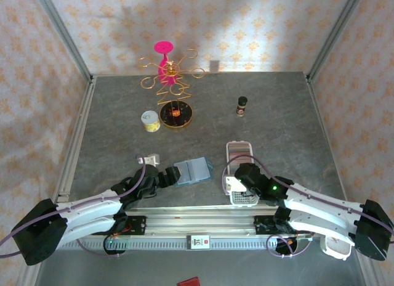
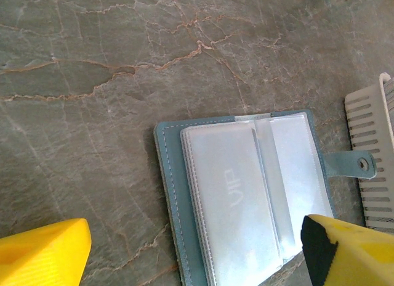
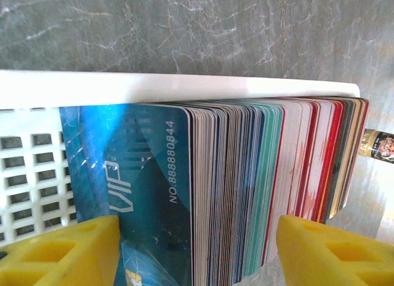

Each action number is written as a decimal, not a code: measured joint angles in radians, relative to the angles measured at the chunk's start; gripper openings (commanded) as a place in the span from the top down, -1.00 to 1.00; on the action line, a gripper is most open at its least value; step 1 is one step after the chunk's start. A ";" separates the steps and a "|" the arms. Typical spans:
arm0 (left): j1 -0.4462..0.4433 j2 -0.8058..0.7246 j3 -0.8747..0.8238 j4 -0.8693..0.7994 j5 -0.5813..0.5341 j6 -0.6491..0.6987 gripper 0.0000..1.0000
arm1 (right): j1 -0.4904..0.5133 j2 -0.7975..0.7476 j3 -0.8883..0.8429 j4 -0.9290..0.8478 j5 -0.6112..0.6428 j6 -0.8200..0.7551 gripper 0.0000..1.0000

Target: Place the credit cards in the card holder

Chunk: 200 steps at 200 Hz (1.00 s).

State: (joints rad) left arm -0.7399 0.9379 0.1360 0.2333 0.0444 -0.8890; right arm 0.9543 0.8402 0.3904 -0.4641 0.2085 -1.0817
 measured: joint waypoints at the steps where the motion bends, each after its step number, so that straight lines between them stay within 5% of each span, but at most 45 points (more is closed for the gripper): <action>1: 0.000 0.000 0.000 0.000 0.000 0.000 -0.74 | 0.000 0.000 0.000 0.000 0.000 0.000 -0.27; 29: 0.000 0.005 0.000 0.003 0.000 0.000 -0.71 | 0.000 -0.006 0.002 -0.016 -0.014 0.003 0.04; 200: 0.000 0.034 0.002 0.020 -0.002 0.000 -0.56 | 0.000 -0.047 0.031 -0.066 -0.043 0.042 0.62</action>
State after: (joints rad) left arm -0.7399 0.9714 0.1379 0.2535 0.0429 -0.8886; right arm 0.9543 0.7933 0.4210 -0.5304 0.1658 -1.0401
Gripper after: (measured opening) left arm 0.784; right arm 0.207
